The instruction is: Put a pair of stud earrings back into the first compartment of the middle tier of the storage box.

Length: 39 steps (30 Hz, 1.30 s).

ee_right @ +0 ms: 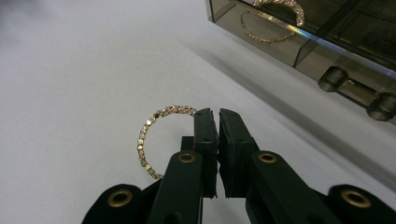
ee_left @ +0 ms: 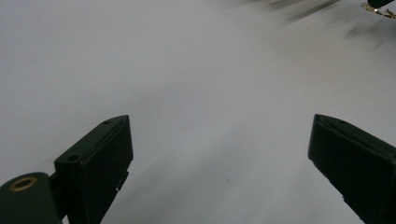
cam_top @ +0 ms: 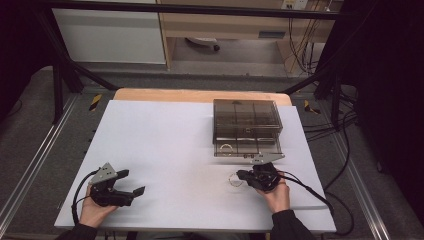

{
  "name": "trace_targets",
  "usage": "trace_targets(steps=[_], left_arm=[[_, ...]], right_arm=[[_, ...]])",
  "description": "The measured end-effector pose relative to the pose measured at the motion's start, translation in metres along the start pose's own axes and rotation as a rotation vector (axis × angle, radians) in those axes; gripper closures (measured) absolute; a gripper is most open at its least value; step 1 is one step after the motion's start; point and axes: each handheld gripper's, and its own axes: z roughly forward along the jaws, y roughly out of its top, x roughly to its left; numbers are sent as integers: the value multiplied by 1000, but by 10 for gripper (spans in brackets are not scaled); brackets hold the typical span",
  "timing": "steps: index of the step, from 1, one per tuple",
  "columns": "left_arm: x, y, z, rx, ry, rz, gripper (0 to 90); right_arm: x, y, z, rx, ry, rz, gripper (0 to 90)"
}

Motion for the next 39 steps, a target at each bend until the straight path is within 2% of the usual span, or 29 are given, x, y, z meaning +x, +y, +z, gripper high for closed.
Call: trace_targets(steps=[14, 25, 39], left_arm=[[0, 0, 1, 3, 0, 1, 65], [0, 0, 1, 5, 0, 0, 65], [0, 0, 1, 3, 1, -1, 65]], right_arm=[[2, 8, -9, -17, -14, -20, 864], [1, 15, -14, -30, -25, -8, 864], [1, 33, -22, -59, -40, -19, 864]])
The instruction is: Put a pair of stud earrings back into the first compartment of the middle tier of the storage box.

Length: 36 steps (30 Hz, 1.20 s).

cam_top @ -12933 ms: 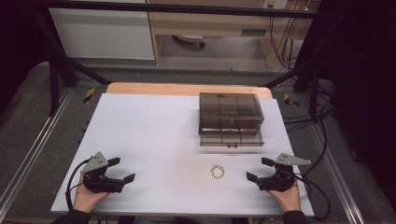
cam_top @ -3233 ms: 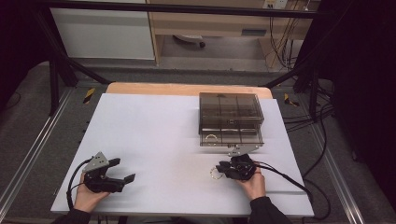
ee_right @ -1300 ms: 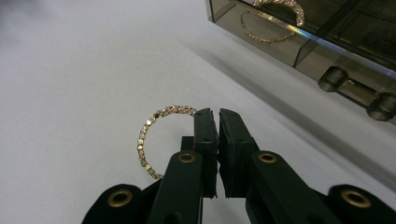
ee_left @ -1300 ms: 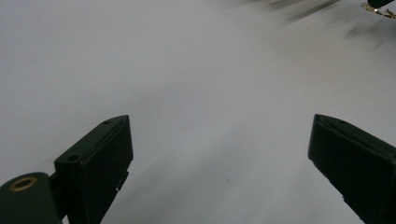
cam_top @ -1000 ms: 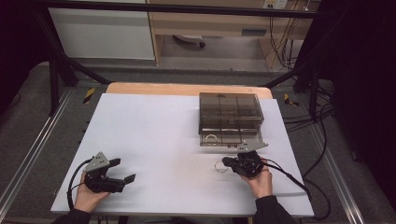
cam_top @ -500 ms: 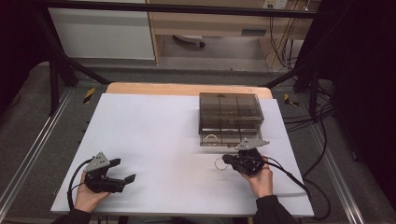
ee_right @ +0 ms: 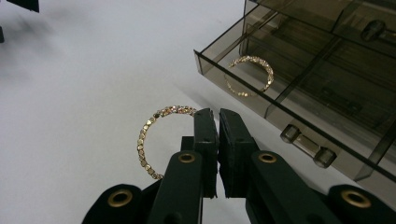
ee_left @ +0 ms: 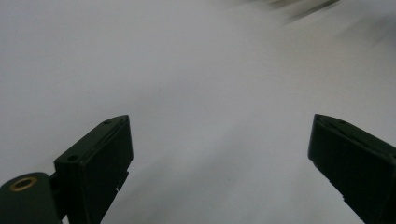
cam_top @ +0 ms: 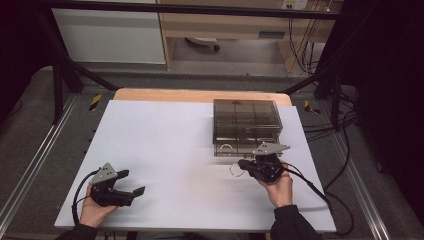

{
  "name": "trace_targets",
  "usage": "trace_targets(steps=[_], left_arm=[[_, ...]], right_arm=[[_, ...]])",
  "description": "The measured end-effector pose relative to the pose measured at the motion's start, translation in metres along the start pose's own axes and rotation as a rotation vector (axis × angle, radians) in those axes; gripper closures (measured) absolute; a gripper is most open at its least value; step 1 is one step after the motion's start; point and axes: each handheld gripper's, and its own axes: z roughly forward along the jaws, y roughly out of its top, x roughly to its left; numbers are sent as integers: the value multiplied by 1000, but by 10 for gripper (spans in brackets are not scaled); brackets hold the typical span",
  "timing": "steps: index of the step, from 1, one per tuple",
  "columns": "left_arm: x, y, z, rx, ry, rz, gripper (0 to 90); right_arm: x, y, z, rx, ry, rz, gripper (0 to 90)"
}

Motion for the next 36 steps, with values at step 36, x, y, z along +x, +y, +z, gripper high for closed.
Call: trace_targets(steps=[36], left_arm=[[0, 0, 0, -1, 0, -2, 65]], right_arm=[[-15, 43, 24, 11, -65, 8, 864]])
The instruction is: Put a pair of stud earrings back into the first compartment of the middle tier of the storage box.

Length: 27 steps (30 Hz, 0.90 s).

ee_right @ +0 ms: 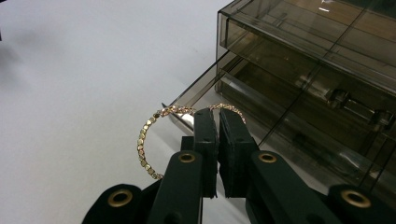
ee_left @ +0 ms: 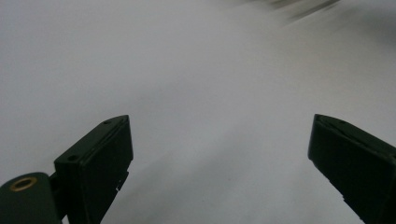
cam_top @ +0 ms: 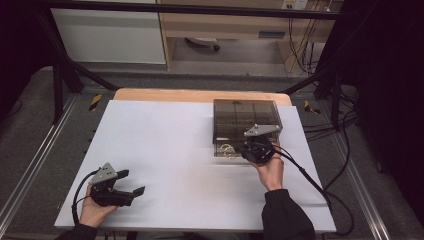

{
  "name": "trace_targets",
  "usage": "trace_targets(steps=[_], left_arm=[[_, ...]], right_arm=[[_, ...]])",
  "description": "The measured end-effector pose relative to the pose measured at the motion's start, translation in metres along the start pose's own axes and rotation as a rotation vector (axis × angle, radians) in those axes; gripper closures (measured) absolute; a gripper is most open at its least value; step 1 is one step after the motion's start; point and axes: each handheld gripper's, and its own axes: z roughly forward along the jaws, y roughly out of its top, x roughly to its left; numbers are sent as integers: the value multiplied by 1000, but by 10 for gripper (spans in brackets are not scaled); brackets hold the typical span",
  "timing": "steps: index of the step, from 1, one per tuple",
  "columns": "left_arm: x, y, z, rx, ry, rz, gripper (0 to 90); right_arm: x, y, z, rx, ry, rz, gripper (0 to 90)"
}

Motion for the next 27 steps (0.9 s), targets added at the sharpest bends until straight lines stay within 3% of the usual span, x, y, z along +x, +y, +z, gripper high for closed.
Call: trace_targets(steps=[13, 27], left_arm=[[0, 0, 0, -1, 1, -1, 65], [0, 0, 0, 0, 0, 0, 65]], right_arm=[[-5, 14, 19, 4, -18, 7, 865], [-12, 14, 35, 28, -42, 14, 865]])
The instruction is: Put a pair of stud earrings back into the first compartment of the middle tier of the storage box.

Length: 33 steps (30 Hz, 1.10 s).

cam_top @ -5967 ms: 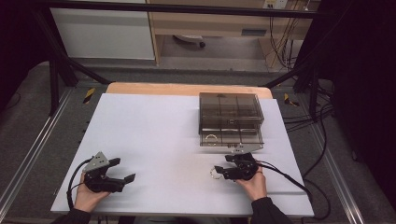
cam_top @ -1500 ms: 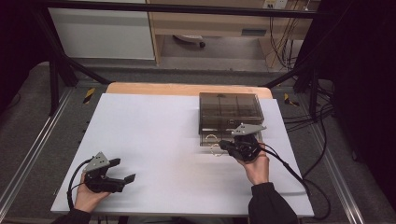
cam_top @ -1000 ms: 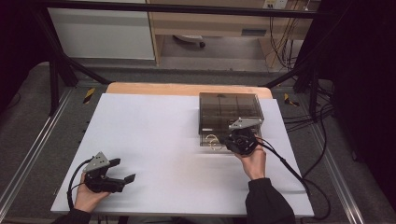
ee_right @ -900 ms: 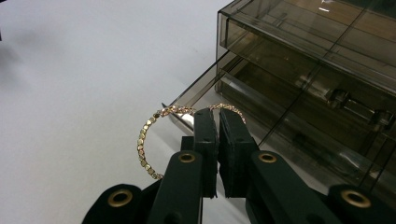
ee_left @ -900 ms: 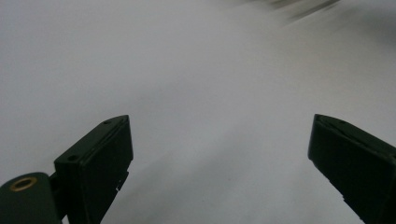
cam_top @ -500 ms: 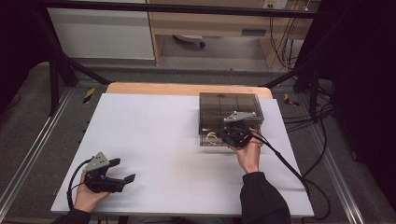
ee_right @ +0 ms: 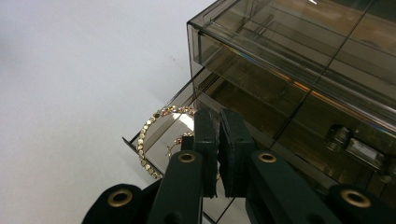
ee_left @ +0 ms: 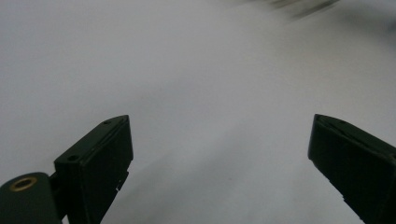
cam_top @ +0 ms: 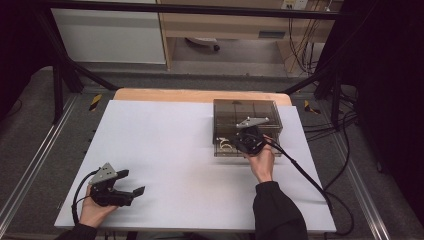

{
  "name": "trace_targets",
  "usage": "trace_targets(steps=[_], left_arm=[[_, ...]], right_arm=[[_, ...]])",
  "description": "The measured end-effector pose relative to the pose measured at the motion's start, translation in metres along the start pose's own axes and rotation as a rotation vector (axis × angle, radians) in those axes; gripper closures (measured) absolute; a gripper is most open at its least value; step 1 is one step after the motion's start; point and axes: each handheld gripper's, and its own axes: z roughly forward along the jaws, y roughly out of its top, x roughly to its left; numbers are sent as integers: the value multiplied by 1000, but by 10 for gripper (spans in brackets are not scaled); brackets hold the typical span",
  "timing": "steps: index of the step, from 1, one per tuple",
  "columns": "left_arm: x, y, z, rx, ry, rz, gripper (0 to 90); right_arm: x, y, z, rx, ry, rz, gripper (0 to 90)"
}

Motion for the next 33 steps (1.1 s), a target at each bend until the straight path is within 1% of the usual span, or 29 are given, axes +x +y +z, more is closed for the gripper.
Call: trace_targets(steps=[3, 16, 25, 30, 33], left_arm=[[0, 0, 0, 1, 0, 0, 65], [0, 0, 0, 1, 0, 0, 65], [0, 0, 0, 2, 0, 1, 65], [0, 0, 0, 2, 0, 1, 65], [0, 0, 0, 2, 0, 1, 65]], right_arm=[[0, 0, 4, 3, -2, 6, 865], [-2, -5, 19, 39, -30, -9, 864], [0, -8, 24, 53, -44, -29, 863], [-2, -11, 25, 63, -39, -26, 857], [-3, -13, 25, 58, -37, -25, 854]])
